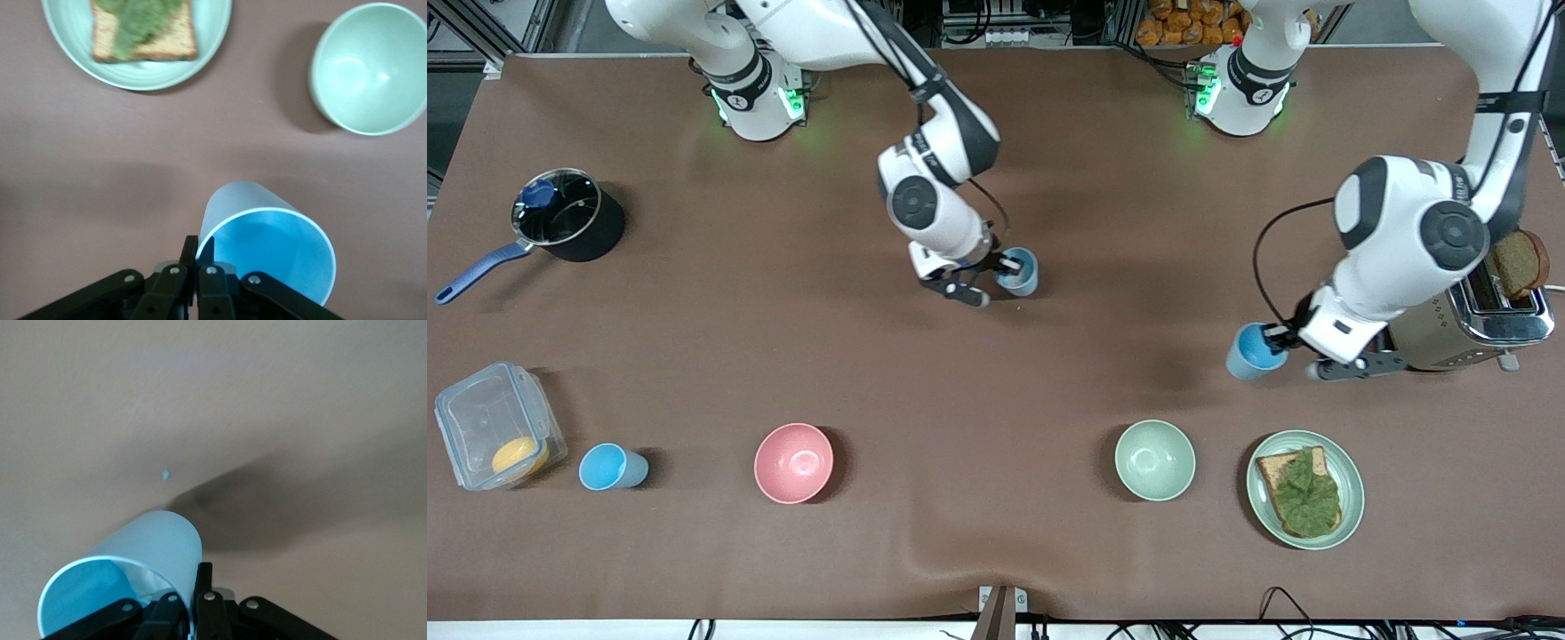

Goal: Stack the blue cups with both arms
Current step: 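Set the right gripper's cup at table center while the left gripper follows, then open the right gripper while the left gripper lowers its cup onto it, then open the left gripper over the stacked cups and lift it away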

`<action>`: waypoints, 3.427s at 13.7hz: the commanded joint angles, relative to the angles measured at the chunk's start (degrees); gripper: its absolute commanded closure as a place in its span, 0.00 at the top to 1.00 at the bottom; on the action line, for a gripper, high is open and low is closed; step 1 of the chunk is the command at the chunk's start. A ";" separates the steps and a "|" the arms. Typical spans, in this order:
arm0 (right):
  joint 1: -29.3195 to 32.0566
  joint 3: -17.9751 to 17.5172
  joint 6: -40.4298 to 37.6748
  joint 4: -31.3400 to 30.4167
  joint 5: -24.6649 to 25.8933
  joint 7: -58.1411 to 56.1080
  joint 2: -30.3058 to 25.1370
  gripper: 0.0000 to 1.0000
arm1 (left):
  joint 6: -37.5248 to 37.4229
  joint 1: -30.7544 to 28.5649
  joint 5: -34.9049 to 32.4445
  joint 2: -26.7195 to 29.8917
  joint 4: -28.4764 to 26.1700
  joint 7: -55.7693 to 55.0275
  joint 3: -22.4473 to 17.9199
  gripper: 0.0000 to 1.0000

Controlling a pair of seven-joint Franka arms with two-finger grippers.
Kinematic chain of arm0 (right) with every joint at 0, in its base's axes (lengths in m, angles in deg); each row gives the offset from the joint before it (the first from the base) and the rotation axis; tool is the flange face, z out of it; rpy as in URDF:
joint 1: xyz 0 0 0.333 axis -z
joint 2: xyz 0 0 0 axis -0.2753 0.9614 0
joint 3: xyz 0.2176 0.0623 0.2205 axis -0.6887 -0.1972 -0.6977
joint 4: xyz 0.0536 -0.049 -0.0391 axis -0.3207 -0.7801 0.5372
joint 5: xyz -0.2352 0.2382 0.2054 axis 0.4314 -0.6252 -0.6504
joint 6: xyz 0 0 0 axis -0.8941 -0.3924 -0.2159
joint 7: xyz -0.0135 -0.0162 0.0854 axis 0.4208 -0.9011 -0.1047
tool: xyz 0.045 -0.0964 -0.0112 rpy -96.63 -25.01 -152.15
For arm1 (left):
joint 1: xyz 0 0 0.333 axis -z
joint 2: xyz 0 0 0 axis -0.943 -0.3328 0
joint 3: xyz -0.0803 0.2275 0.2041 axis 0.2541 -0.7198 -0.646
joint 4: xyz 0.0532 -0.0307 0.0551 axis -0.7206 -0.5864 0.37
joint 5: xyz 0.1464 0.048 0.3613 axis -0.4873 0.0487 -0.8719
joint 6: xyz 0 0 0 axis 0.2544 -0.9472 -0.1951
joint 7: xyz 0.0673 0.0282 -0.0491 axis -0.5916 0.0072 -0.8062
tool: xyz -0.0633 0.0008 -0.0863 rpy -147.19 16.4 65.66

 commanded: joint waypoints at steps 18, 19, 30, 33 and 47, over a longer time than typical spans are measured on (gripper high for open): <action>0.79 11.75 -22.66 13.44 11.19 -1.97 -7.00 1.00 | -5.54 3.39 0.69 -0.23 5.09 -17.68 12.23 0.00; 0.79 13.86 -27.59 16.61 14.78 -3.55 -7.01 1.00 | -5.54 4.53 0.60 -0.23 5.18 -19.34 12.23 0.00; 22.21 20.65 -50.93 20.43 20.44 -48.70 -19.30 1.00 | -5.45 22.81 -4.92 -14.71 13.88 -38.67 11.79 0.00; 30.29 18.55 -50.32 16.56 20.88 -58.91 -23.25 1.00 | -5.54 23.17 -6.08 -15.52 14.15 -40.36 11.79 0.00; 46.59 5.18 -41.70 3.63 29.58 -61.93 -35.92 1.00 | -10.81 24.05 -5.47 -15.43 15.63 -41.50 12.05 0.00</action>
